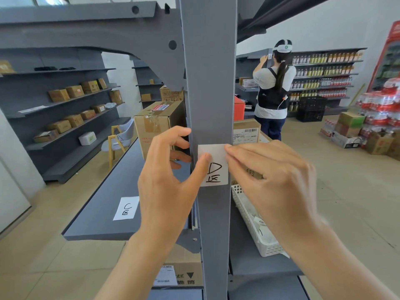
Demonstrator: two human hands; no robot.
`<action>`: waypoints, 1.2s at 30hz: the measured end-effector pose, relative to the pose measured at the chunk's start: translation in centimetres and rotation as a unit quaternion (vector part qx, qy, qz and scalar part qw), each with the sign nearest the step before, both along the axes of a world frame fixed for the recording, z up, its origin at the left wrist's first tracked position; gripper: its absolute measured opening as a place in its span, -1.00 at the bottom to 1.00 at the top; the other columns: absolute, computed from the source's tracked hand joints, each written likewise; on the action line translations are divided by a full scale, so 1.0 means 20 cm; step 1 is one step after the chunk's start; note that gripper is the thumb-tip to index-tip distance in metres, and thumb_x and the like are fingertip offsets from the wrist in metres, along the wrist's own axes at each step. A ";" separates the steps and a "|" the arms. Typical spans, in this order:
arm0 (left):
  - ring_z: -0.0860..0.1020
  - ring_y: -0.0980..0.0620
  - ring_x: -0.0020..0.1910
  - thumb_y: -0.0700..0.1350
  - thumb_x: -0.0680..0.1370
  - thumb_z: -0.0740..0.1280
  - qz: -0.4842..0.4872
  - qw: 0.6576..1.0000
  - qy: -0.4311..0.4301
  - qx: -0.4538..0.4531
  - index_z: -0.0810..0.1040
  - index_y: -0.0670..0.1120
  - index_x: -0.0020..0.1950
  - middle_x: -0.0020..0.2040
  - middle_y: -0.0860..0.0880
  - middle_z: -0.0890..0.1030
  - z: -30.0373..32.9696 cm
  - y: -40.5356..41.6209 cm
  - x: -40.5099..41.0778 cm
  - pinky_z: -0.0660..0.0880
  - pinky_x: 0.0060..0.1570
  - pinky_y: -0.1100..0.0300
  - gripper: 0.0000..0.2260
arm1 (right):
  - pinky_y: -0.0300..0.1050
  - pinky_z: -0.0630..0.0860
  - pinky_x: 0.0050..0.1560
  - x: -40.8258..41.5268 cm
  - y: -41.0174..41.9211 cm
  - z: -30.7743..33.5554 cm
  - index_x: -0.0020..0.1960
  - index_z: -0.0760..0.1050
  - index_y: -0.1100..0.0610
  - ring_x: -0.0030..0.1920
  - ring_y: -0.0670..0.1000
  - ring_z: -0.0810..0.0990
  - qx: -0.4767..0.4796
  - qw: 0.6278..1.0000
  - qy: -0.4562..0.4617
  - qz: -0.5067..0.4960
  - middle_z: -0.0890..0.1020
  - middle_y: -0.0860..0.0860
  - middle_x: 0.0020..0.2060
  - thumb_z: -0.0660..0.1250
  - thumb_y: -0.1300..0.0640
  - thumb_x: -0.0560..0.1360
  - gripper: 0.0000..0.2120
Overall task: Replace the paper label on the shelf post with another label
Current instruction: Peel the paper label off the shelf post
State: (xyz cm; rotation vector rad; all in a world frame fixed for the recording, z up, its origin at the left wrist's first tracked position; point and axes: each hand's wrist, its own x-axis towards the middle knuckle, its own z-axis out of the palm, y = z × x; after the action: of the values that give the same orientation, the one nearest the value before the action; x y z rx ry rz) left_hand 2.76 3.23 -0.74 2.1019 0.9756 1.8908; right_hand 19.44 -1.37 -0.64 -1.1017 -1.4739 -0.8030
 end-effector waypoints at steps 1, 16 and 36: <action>0.64 -0.02 -0.03 -0.02 0.52 0.52 0.000 1.000 0.002 0.001 0.48 -0.04 0.28 0.08 0.06 0.60 0.00 0.00 0.00 0.62 -0.10 0.03 -0.60 | -0.08 0.54 -0.31 0.00 0.00 0.00 -0.01 0.77 0.10 -0.28 0.04 0.63 -0.001 1.000 -0.003 0.001 0.78 -0.07 -0.16 0.48 0.17 0.54 -0.91; 0.54 0.05 -0.17 -0.05 0.58 0.46 0.065 0.981 0.127 0.131 0.67 0.06 0.25 0.01 -0.06 0.52 0.02 0.03 -0.02 0.56 -0.30 0.05 -0.76 | -0.20 0.40 -0.34 -0.01 -0.03 0.12 -0.13 0.73 -0.11 -0.09 -0.12 0.43 -0.142 0.988 0.056 -0.012 0.63 -0.16 -0.19 0.54 0.01 0.45 -0.98; 0.53 0.08 -0.14 -0.02 0.57 0.48 0.051 0.973 0.179 0.140 0.70 0.03 0.19 0.04 -0.02 0.52 0.08 0.03 -0.08 0.51 -0.25 0.18 -0.80 | -0.17 0.40 -0.23 -0.07 0.00 0.13 -0.25 0.63 0.04 -0.26 -0.08 0.47 -0.140 0.988 0.053 0.037 0.60 -0.08 -0.34 0.47 0.11 0.38 -0.95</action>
State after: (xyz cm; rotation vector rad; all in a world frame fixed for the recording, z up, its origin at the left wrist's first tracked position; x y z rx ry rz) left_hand 1.25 3.87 0.83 2.6758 0.9414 1.8242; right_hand 18.09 -1.40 1.95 -1.2686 -1.5597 -0.4869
